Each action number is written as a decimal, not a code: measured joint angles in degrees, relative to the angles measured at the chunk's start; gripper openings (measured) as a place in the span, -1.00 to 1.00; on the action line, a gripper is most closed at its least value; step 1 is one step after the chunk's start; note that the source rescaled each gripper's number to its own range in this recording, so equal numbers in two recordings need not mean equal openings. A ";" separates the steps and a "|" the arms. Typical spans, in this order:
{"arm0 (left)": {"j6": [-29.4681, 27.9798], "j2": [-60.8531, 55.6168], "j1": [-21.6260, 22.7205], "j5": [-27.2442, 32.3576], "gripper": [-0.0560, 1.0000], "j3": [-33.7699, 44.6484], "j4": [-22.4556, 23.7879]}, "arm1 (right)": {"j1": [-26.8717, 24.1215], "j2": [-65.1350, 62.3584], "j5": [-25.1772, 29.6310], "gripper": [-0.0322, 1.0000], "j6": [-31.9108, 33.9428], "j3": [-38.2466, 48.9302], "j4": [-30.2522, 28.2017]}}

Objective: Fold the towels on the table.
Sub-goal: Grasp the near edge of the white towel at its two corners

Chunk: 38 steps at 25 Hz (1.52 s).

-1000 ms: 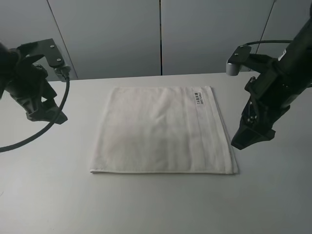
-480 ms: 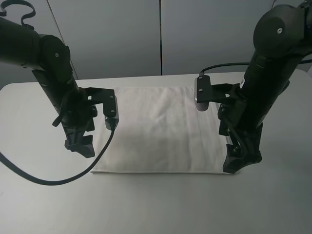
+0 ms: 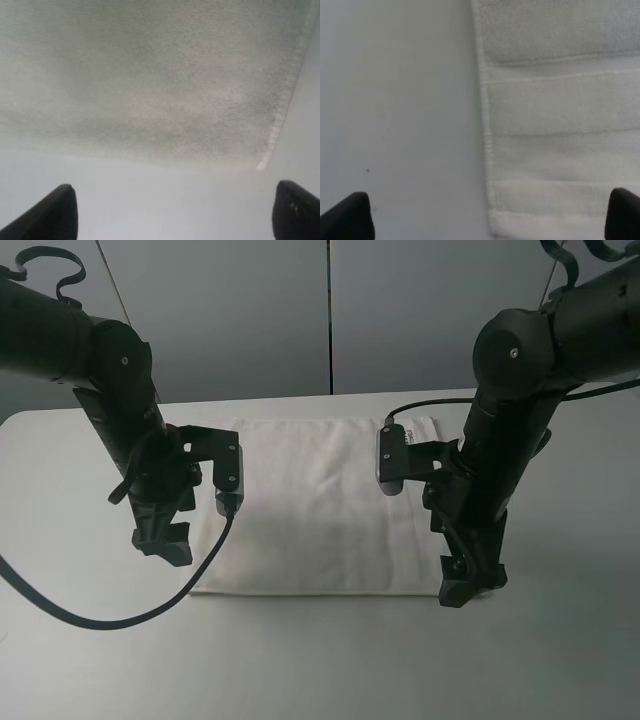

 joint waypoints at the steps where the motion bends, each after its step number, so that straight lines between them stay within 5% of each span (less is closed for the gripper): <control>1: 0.00 0.62 -0.26 0.00 1.00 0.00 0.00 | 0.00 0.05 -0.27 1.00 0.00 0.00 0.00; 9: 0.00 4.66 -3.68 -0.15 1.00 -0.09 0.22 | 0.00 1.96 -1.65 1.00 -0.75 0.00 -0.20; 24: -1.84 7.75 -3.71 -2.80 1.00 -0.09 0.60 | 0.07 5.40 -3.35 1.00 -0.87 0.00 -3.33; 38: -2.42 8.11 -3.71 -3.90 1.00 -0.09 1.18 | 0.13 5.40 -10.42 1.00 2.43 5.49 -10.65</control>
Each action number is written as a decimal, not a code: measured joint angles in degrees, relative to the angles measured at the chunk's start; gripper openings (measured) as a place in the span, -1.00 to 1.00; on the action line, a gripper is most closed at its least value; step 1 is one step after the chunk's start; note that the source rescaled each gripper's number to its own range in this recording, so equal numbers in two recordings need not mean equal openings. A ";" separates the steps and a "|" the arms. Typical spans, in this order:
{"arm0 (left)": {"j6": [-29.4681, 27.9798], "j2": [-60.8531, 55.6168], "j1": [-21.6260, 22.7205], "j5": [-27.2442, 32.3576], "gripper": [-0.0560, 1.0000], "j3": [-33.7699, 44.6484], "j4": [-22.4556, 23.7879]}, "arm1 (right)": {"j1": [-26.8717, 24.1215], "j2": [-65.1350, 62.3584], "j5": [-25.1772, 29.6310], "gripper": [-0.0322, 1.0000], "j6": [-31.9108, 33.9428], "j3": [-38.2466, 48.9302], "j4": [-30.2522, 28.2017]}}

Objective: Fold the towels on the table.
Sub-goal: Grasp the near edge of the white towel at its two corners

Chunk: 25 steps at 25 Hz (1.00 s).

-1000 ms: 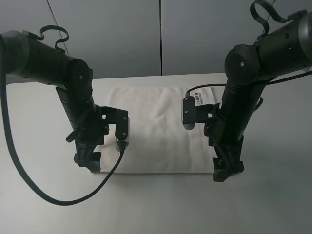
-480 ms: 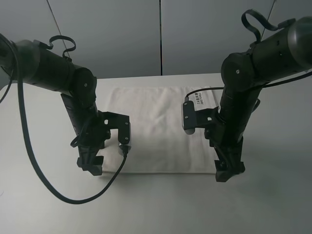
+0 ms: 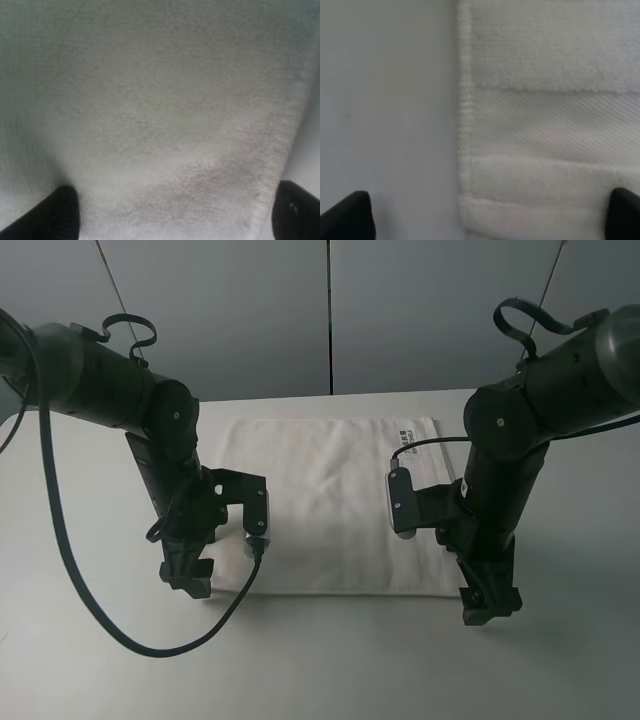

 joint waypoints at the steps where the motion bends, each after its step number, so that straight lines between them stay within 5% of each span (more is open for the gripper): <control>1: -0.02 0.11 0.00 0.00 1.00 0.00 0.00 | 0.00 0.00 -0.12 1.00 0.13 0.09 0.00; 25: -1.32 0.84 -0.24 -0.35 0.99 -0.12 0.31 | 0.09 3.10 -1.69 1.00 2.08 -0.36 -1.96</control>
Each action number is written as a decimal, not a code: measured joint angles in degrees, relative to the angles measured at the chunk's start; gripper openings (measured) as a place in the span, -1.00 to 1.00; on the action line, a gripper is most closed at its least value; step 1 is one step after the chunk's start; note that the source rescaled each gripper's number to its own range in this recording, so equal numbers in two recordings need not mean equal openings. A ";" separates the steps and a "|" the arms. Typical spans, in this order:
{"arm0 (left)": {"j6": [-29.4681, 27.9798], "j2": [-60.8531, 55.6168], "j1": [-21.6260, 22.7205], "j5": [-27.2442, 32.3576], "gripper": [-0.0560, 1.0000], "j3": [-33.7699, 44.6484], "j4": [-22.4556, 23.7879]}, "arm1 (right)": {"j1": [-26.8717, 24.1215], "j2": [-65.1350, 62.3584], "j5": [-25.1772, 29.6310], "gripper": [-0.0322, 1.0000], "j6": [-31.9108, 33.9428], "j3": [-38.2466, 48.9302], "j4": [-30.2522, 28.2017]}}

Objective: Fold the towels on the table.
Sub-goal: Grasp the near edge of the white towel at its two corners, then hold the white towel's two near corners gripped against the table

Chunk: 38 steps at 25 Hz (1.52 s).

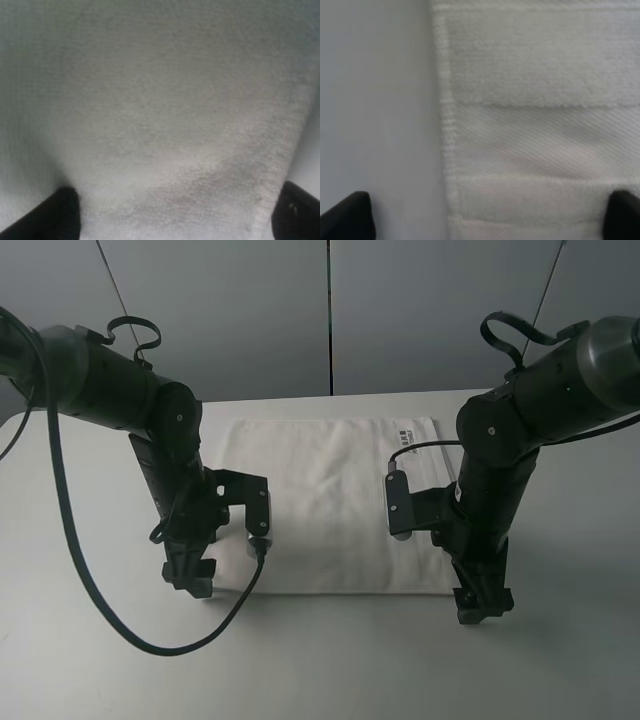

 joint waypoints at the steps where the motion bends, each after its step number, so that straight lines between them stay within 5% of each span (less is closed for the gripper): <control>1: -0.08 0.00 0.00 0.00 0.99 0.00 0.00 | 0.00 0.00 -0.27 1.00 0.00 0.00 -0.38; 8: -0.35 0.00 0.00 -0.11 0.99 0.00 0.00 | 0.00 0.19 -2.46 0.95 0.46 0.00 -1.48; 21: -0.35 0.03 0.00 -0.21 0.99 0.00 0.00 | 0.00 2.11 -4.30 -0.89 0.46 -1.21 -5.16; 31: -0.49 0.03 0.00 -0.69 0.98 0.00 0.35 | 0.00 2.11 -4.30 -0.91 0.46 -1.21 -5.14; 34: -0.49 0.26 0.00 -1.82 0.65 0.00 0.90 | 0.00 2.11 -4.30 -0.91 0.46 -1.21 -5.14; 38: -0.49 0.98 0.11 -3.57 -0.32 -0.52 2.52 | 0.00 2.11 -4.30 -0.91 0.46 -1.21 -5.14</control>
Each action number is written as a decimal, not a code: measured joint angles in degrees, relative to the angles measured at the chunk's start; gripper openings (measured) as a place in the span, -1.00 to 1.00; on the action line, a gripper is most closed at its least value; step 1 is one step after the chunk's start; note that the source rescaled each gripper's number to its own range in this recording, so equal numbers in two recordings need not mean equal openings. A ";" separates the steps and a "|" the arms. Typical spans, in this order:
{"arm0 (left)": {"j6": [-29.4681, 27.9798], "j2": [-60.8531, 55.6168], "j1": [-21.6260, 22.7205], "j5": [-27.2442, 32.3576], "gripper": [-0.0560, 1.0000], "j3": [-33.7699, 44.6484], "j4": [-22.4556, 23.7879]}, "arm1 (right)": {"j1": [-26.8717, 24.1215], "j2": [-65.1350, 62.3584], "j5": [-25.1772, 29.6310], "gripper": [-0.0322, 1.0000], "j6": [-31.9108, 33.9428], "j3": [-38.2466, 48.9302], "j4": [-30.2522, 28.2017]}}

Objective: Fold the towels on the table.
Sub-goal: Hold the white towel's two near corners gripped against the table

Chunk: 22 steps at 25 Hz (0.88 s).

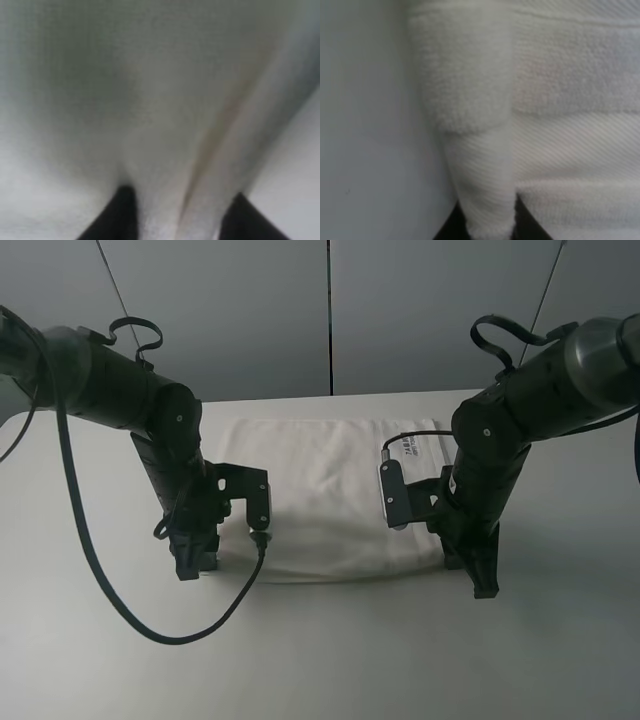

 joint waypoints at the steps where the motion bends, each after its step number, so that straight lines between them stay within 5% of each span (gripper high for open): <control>1: 0.00 0.00 0.00 -0.09 -0.56 -0.10 0.13 | 0.00 0.00 0.00 -0.91 0.00 0.00 0.00; 4: 0.00 0.11 0.00 -0.09 -0.88 -0.22 0.62 | 0.00 0.00 0.00 -0.91 0.00 0.00 0.00; 22: 0.00 -0.03 0.00 0.67 -0.88 -1.02 0.83 | 0.00 -0.14 0.00 -0.91 0.00 0.00 0.00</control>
